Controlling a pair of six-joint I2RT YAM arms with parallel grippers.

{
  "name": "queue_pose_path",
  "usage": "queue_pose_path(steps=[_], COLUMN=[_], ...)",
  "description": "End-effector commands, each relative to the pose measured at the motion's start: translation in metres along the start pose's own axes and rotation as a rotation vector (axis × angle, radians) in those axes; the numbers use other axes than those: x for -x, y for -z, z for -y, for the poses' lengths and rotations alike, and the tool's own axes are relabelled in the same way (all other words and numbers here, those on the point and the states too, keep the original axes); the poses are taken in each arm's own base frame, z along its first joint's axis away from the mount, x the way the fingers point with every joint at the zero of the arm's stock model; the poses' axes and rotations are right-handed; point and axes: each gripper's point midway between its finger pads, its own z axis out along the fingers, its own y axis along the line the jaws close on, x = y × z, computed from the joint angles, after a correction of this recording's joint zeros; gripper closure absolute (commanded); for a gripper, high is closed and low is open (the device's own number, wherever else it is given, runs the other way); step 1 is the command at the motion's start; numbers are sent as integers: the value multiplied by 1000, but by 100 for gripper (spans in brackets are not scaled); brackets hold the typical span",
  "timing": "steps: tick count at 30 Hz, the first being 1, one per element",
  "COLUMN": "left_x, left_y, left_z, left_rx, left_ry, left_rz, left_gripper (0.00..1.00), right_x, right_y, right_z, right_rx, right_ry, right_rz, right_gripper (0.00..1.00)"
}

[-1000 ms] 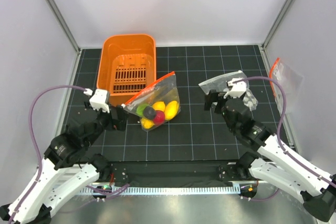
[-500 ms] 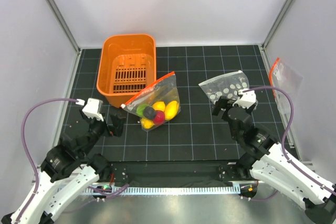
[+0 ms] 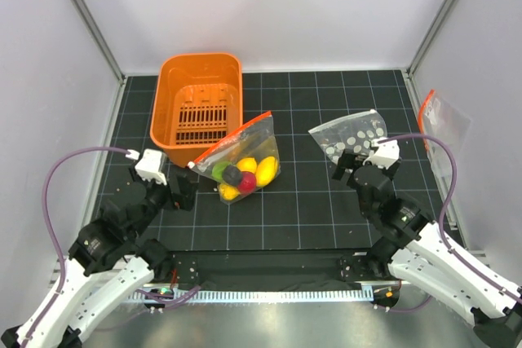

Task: Place the food in the zip-top bag and seal the zipper
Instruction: Reset both arms

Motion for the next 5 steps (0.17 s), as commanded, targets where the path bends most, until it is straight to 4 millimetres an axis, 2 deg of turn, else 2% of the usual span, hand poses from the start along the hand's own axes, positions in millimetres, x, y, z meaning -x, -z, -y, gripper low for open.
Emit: queue_pose_path(steps=[1,5], left_x=[12,11], left_y=[0,-1], left_z=[2,4], left_rx=[-6,-12], left_ry=[19,15], left_rz=[49,41], left_gripper=[0,0], right_x=[25,26], right_y=[5,8], right_z=[-2,-1], right_rx=[5,22], right_ry=[-30,-42], right_rz=[49,66], right_gripper=[1,0])
